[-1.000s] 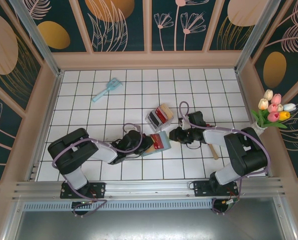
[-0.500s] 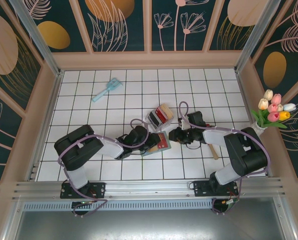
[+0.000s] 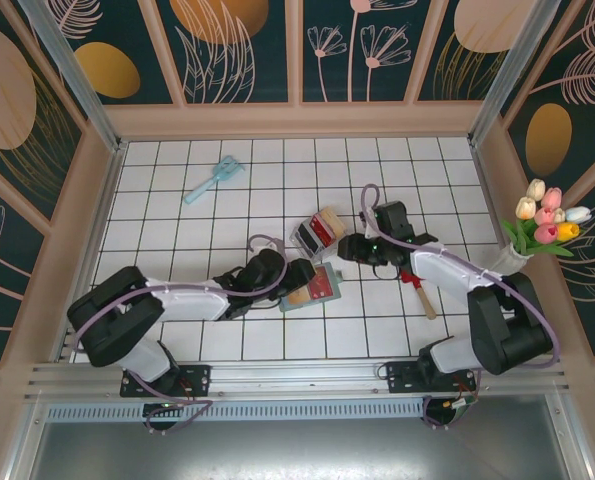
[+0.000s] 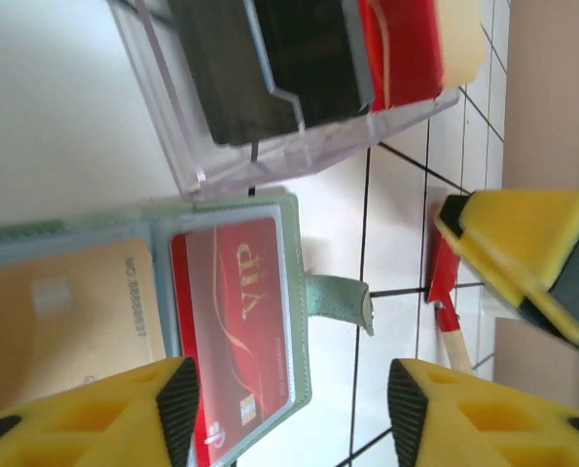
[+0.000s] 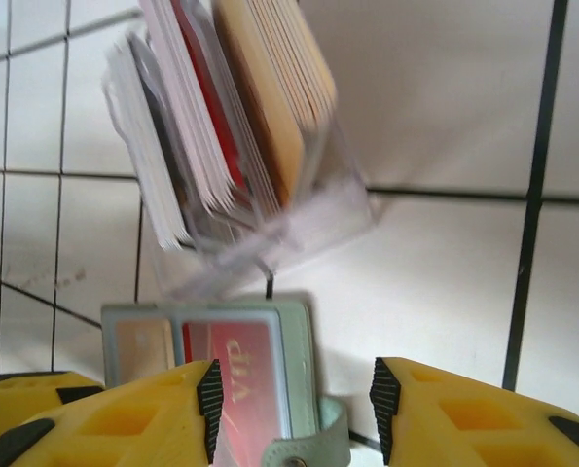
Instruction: Put the credit cards into the card holder
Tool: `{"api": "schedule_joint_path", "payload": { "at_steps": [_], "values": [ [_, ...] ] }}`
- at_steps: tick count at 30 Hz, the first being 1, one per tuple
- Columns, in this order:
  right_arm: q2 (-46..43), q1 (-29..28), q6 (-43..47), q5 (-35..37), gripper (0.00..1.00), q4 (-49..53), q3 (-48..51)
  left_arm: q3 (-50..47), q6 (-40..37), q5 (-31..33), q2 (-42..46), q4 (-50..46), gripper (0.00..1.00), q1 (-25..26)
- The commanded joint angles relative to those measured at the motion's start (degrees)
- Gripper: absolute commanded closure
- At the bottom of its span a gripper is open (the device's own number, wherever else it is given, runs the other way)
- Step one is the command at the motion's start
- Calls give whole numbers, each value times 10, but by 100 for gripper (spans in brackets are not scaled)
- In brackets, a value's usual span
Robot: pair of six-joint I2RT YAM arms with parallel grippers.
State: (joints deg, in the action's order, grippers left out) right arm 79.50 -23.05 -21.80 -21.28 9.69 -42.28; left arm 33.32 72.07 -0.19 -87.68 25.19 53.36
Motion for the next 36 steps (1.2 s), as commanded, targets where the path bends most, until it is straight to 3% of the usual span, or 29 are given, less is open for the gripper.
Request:
{"api": "schedule_joint_path", "payload": {
  "at_steps": [1, 8, 15, 24, 36],
  "values": [
    [-23, -15, 28, 35, 52, 34, -41, 0, -24, 59, 40, -86, 40, -8],
    [46, -117, 82, 109, 55, 59, -138, -60, 2, 27, 91, -12, 43, -114],
    [153, -168, 119, 228, 57, 101, -229, 14, -10, -71, 4, 33, 40, -198],
    [241, -209, 176, 331, 55, 148, -305, 88, 33, -151, -149, 116, 38, -223],
    [294, -247, 201, 437, 53, 167, -327, 111, 47, -153, -204, 109, 39, -224]
  ]
}}
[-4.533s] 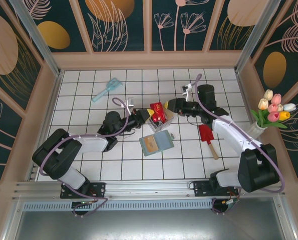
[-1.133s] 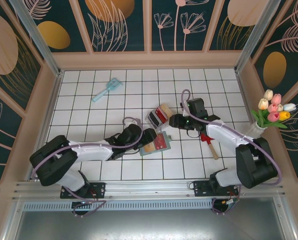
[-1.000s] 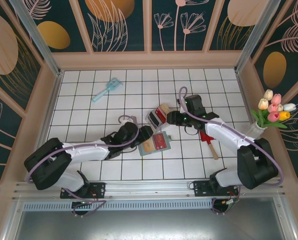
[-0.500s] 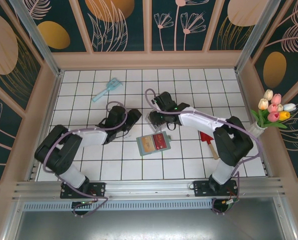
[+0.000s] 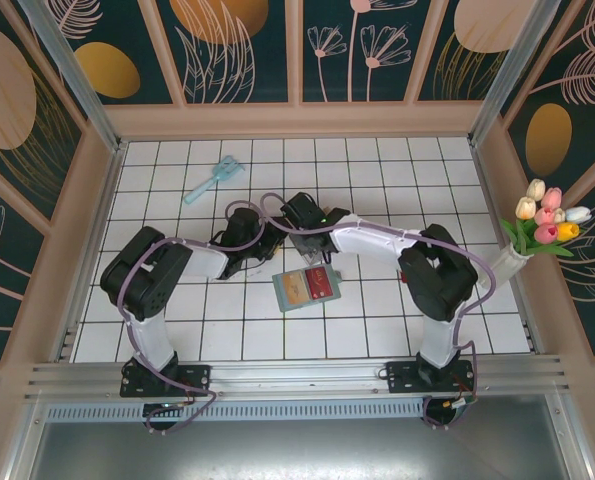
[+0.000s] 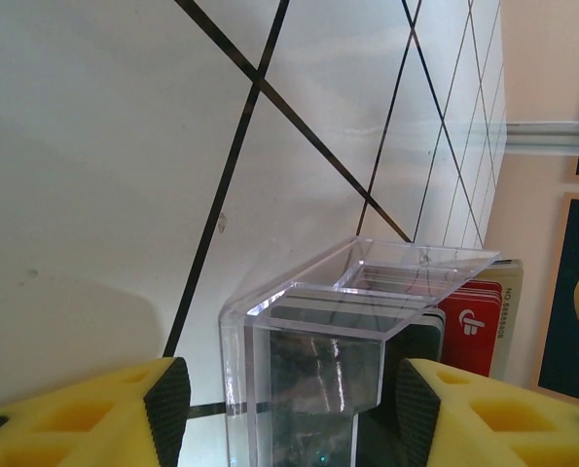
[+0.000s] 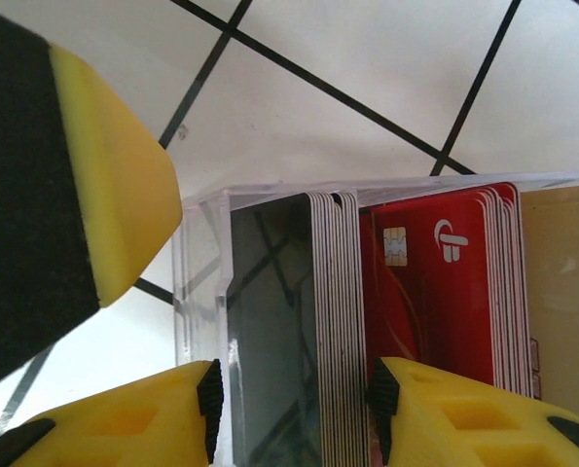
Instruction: Put the credit cards into the card holder
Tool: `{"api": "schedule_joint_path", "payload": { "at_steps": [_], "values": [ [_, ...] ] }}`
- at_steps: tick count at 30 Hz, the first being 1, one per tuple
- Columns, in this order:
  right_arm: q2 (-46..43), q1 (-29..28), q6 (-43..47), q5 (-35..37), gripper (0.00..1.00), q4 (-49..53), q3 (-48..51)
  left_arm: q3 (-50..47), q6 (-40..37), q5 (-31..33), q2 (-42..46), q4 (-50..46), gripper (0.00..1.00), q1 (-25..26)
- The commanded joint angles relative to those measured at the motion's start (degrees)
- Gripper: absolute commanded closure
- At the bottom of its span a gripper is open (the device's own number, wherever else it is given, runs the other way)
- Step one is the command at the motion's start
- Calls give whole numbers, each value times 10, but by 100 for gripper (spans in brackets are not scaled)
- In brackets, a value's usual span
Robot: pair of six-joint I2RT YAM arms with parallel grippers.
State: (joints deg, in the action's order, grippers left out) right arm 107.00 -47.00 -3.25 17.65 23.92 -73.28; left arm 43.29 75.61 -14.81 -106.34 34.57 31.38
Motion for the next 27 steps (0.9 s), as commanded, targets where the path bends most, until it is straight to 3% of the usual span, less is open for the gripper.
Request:
{"api": "schedule_joint_path", "payload": {
  "at_steps": [1, 12, 27],
  "values": [
    [22, -10, 17, 56, 53, 24, -17, 12, 12, -8, -21, 17, 39, -3],
    [30, -23, 21, 134, 55, 24, -21, 19, 14, -25, -53, 30, 41, -3],
    [10, -22, 26, 136, 64, 24, -28, 12, 9, -23, -58, 22, 43, -3]
  ]
}}
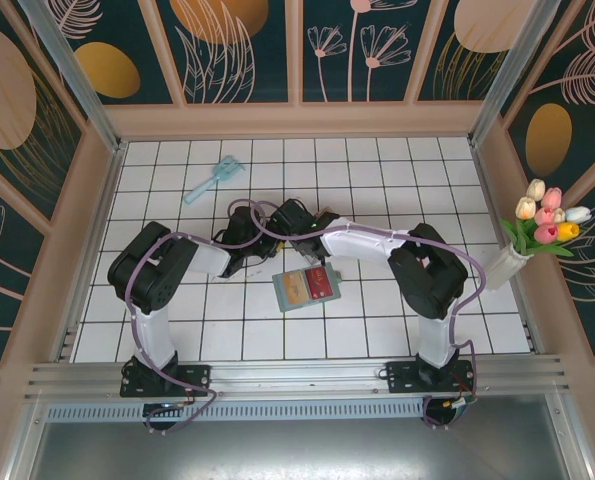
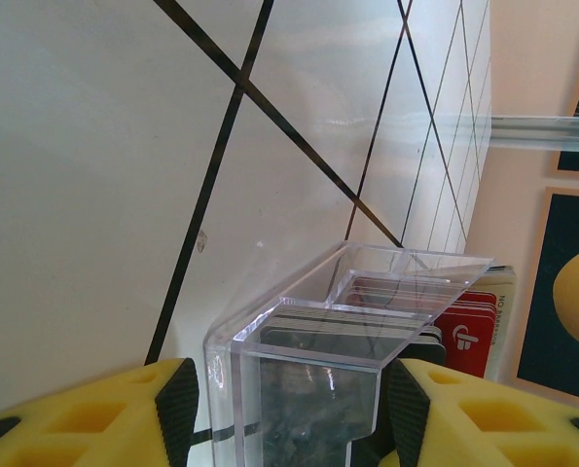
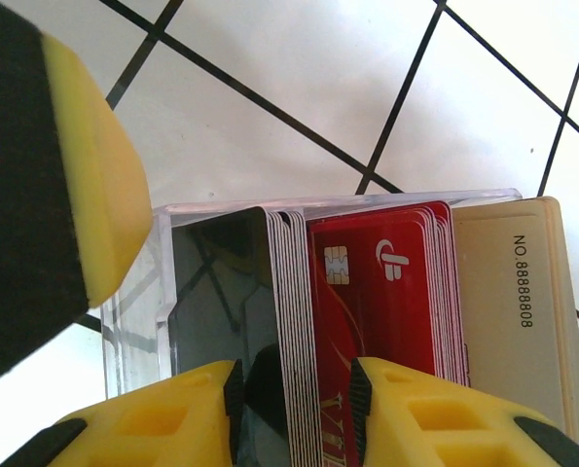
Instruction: Put the credit cards into the card holder
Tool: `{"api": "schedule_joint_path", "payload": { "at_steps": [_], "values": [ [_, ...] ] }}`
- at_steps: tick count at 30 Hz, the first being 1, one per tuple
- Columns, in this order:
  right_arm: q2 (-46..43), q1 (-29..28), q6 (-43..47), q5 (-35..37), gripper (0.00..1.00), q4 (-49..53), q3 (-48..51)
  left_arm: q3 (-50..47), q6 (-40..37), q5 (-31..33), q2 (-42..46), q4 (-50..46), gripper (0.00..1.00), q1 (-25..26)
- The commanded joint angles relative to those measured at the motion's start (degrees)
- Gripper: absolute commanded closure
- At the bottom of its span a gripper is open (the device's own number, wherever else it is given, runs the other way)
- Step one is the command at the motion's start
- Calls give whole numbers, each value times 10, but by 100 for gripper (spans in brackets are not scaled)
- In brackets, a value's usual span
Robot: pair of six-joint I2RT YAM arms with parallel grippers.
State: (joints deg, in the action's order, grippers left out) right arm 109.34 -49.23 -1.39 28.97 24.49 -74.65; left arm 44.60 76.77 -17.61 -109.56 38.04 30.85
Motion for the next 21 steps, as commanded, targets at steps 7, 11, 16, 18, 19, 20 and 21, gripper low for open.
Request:
{"api": "schedule_joint_path", "payload": {
  "at_steps": [7, 11, 16, 18, 19, 20, 21],
  "values": [
    [-18, 2, 6, 10, 74, 18, -11, -6, -6, 12, -11, -17, 43, 3],
    [-24, 3, 6, 9, 80, 20, -13, -11, -11, 20, 0, -26, 43, 3],
    [-39, 4, 2, 5, 85, 23, -14, -13, -23, 29, 16, -44, 42, 2],
    [-47, 5, 0, -1, 89, 24, -13, -13, -27, 34, 24, -52, 42, 2],
    [-52, 6, -2, -8, 92, 24, -11, -14, -30, 37, 28, -56, 42, 2],
    [-56, 7, -4, -15, 93, 24, -9, -14, -31, 39, 33, -60, 42, 3],
    [-59, 9, -7, -19, 92, 27, -11, -16, -32, 41, 36, -62, 42, 2]
  ]
}}
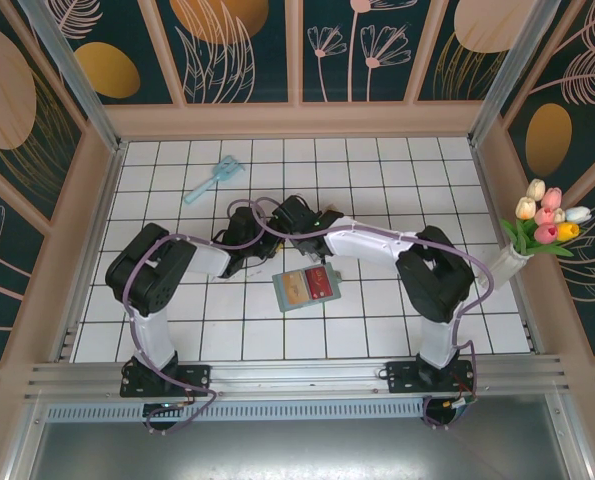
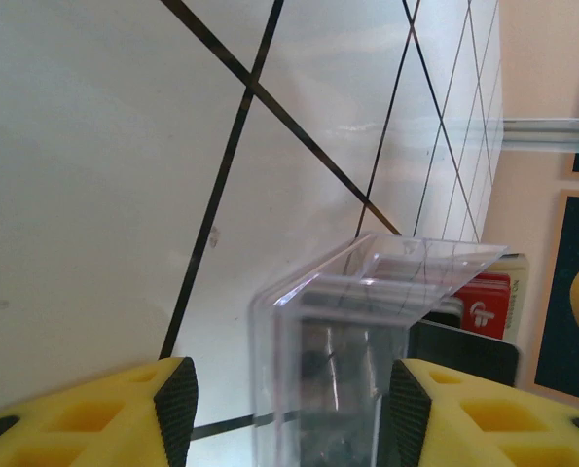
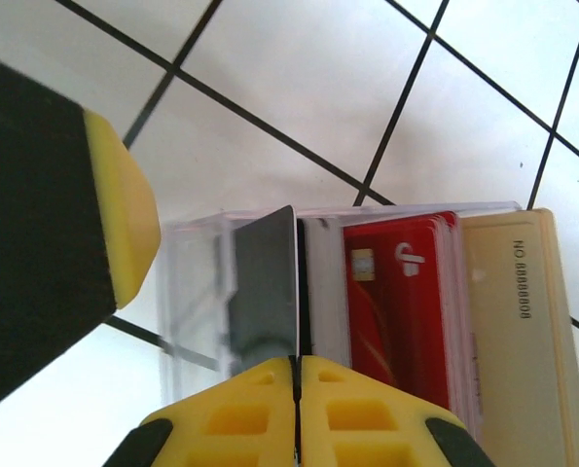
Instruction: Put the credit cards into the card holder
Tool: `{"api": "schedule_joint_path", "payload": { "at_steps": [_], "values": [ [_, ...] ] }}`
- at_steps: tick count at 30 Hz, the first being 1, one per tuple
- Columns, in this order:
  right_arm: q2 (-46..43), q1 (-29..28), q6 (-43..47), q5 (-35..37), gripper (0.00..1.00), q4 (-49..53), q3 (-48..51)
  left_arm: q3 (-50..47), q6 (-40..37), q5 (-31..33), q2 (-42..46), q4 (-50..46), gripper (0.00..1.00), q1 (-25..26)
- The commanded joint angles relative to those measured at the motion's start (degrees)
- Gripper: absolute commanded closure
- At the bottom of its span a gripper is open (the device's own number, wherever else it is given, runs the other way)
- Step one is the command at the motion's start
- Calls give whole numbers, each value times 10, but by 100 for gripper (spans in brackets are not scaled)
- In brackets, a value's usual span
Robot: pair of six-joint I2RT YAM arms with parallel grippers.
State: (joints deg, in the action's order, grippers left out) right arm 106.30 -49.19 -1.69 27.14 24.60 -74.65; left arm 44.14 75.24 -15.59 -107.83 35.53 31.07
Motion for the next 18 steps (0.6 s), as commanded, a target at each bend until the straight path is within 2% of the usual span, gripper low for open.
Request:
{"api": "schedule_joint_path", "payload": {
  "at_steps": [1, 7, 11, 13, 18],
  "values": [
    [-32, 8, -6, -7, 93, 29, -13, -13, -19, 22, 24, -38, 42, 0],
    [-72, 15, -31, -61, 96, 35, -15, -32, -29, 46, 65, -47, 42, 0],
    [-121, 30, -65, -119, 99, 19, -1, -59, -44, 44, 111, -12, 40, 0],
    [-160, 52, -95, -185, 100, -8, 21, -78, -51, 31, 135, 27, 39, 0],
    [-276, 173, -205, -468, 100, -145, 126, -123, -64, 0, 199, 132, 33, 0]
  ]
}}
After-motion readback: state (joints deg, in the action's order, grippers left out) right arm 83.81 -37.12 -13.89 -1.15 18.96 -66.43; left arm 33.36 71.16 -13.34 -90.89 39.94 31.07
